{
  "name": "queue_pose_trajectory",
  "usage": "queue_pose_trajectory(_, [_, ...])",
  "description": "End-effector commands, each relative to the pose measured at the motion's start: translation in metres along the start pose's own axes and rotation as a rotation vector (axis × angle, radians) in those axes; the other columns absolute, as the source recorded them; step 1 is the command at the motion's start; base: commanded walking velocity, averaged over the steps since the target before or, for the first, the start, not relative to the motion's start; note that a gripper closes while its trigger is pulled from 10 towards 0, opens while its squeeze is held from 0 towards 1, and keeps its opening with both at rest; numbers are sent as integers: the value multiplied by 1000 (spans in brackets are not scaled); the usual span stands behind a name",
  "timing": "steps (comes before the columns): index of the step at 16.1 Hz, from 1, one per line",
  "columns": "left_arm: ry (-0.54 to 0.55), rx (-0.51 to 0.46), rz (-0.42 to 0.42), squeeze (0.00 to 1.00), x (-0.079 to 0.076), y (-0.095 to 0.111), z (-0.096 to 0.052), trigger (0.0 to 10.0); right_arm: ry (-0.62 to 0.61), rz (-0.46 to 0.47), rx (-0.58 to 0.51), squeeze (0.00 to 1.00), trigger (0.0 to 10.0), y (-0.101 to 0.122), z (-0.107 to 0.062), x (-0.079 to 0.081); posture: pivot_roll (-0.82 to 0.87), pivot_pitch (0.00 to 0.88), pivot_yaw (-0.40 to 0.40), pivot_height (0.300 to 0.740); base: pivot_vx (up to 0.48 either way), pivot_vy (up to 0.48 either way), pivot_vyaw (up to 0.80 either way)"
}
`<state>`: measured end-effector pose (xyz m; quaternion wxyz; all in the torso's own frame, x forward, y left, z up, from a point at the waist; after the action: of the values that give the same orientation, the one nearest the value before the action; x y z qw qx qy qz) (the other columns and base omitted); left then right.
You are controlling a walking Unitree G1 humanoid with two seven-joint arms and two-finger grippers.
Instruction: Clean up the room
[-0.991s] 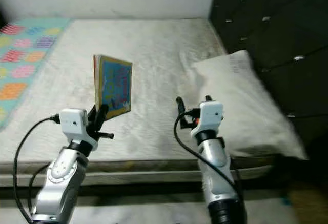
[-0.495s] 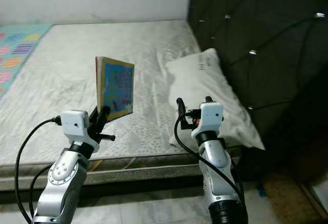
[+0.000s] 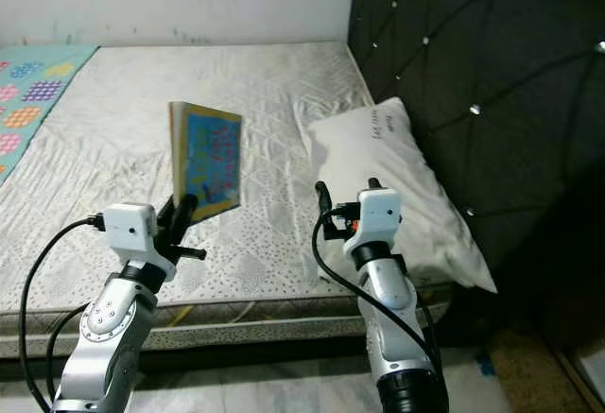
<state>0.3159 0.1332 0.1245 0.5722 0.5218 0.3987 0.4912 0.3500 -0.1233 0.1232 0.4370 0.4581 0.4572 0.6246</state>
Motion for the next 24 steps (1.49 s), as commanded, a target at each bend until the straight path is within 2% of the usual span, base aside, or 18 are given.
queue_pose_trajectory(1, [3,-54,3,0,2,12,1,10000,1,2,-3,0,10000,1,1,0,-63,81,17,740,334,0,0])
queue_pose_trajectory(16, [-9,-37,3,0,0,10,3,10000,-12,9,-1,0,10000,0,2,-1,-63,89,21,740,328,0,0])
queue_pose_trajectory(24, [45,-2,-22,0,5,4,6,10000,-7,-3,0,0,10000,0,3,0,-64,87,20,740,0,0,0])
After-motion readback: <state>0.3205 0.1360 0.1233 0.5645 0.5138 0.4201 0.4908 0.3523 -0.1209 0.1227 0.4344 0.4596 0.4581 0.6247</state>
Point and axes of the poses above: a point about 5 cm out from each wrist's last joint towards the gripper, its own z axis pointing out of the wrist towards the gripper, its own y axis along the axis of the wrist's last joint, x = y × z, the point moved 4 cm from there along z, pointing out of the wrist towards the gripper, and after that the axes turned 8 degrees about z, right-handed, at the moved point
